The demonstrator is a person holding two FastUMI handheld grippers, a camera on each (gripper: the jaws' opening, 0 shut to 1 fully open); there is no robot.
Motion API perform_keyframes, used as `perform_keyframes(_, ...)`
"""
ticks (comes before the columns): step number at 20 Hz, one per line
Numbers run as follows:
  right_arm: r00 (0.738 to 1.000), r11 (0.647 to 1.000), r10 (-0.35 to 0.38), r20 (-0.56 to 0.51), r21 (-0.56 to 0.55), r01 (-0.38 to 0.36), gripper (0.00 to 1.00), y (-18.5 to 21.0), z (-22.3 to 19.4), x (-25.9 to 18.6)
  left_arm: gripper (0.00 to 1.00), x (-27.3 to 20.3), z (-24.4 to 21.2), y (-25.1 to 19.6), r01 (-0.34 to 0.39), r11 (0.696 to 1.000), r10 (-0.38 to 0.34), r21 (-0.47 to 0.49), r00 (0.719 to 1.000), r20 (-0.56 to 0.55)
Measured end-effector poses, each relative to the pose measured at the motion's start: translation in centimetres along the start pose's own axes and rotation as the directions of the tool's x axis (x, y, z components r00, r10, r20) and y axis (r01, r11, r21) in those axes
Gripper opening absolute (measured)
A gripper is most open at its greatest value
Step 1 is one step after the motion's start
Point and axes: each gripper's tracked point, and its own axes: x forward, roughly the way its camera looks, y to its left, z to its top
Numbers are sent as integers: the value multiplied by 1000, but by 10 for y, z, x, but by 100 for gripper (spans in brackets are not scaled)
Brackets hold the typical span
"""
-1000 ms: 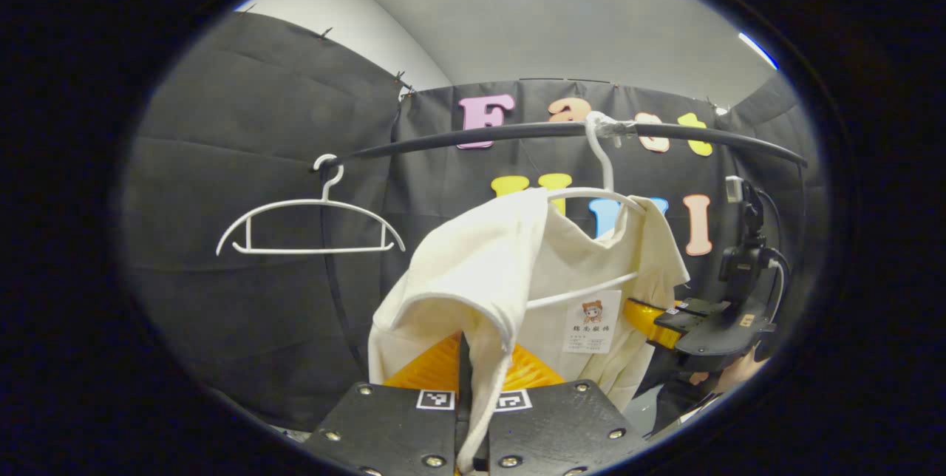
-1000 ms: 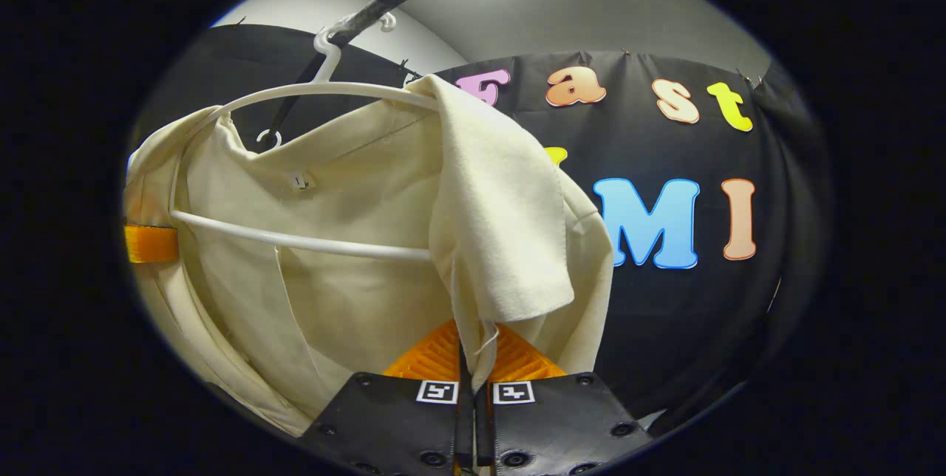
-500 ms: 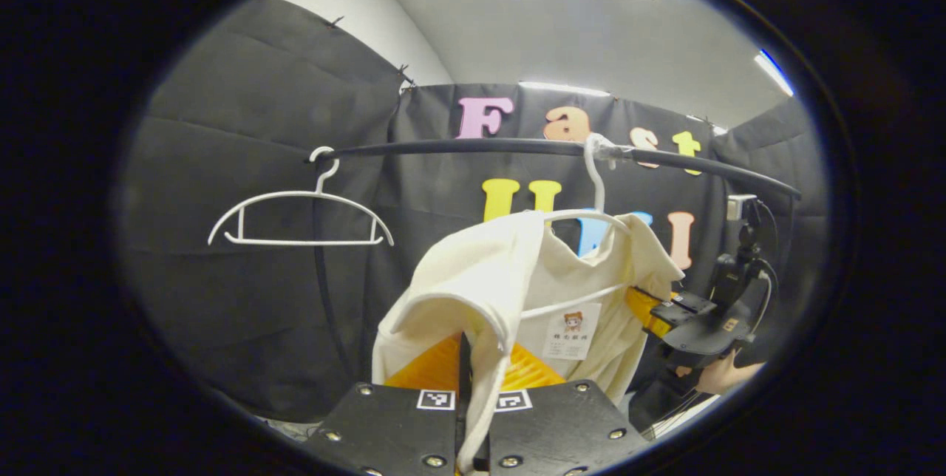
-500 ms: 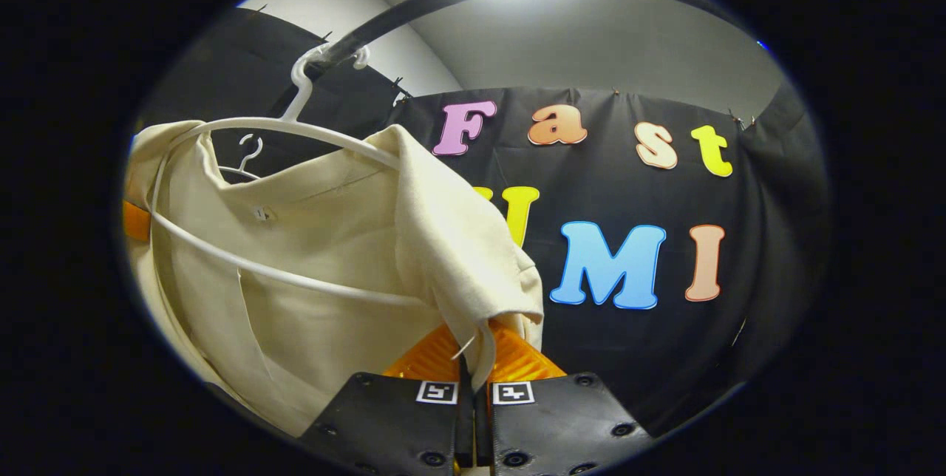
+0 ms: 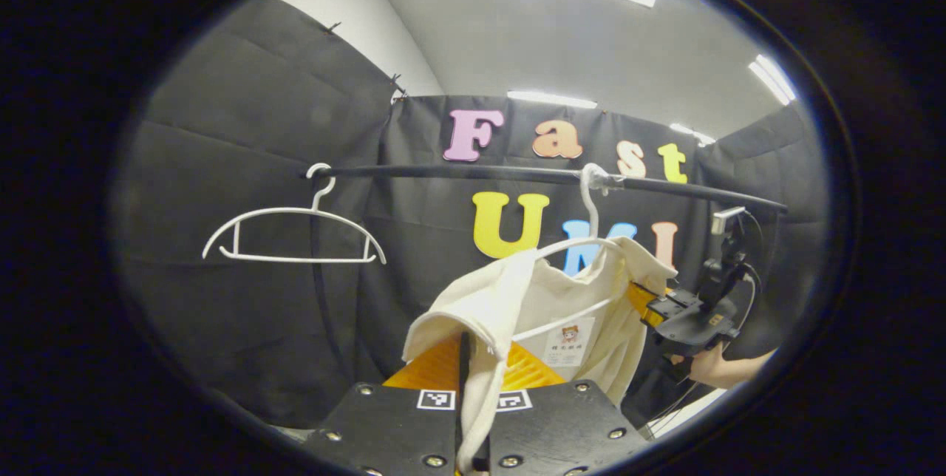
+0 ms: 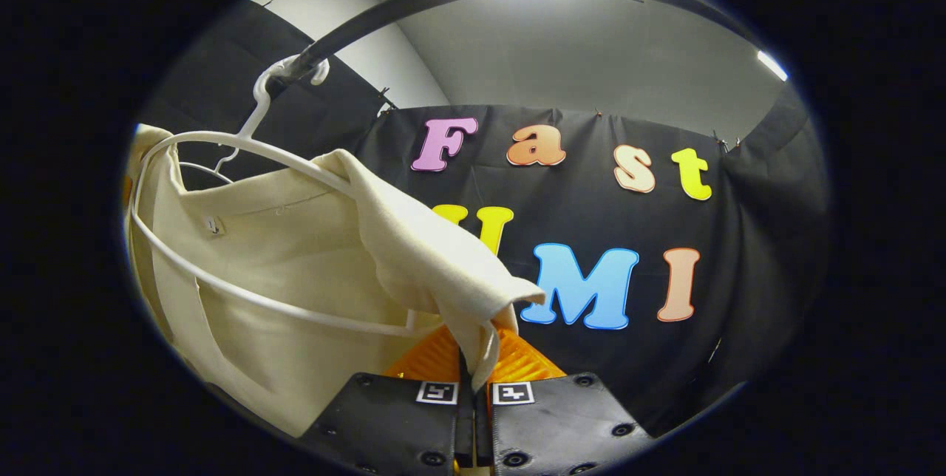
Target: Grasp the clothes on the hanger with both hands and then place them into the laundry hamper below.
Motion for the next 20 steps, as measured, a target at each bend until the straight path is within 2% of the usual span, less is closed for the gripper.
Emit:
perform_keyframes(3, 1000, 1000, -7, 16, -14, 8, 5, -2, 3, 3, 2, 1, 3, 6, -14, 1000, 14, 26, 1000, -1)
perform_keyframes(6, 999, 999, -33, 31, 5, 33, 5, -12, 14, 7, 2, -1, 25, 11, -11, 999, 9, 44, 999, 52)
perform_keyframes(8, 997, 998, -57, 43, 26, 56, 0, -19, 21, 10, 2, -4, 31, 24, -22, 999, 19, 49, 998, 68)
perform_keyframes(14, 993, 997, -75, 94, -25, 78, 2, -19, 30, 33, 2, -16, 43, 72, -32, 998, 28, 50, 997, 73)
perform_keyframes(16, 990, 995, -87, 115, -32, 91, 0, -22, 35, 45, 2, -17, 45, 79, -15, 999, 12, 37, 997, 73)
perform_keyframes(17, 988, 994, -98, 124, -38, 103, 2, -27, 37, 51, 2, -18, 48, 80, -2, 999, -2, 43, 997, 78)
perform_keyframes(20, 982, 989, -124, 142, -59, 133, 2, -39, 34, 64, 2, -9, 60, 80, 25, 994, -36, 108, 995, 97)
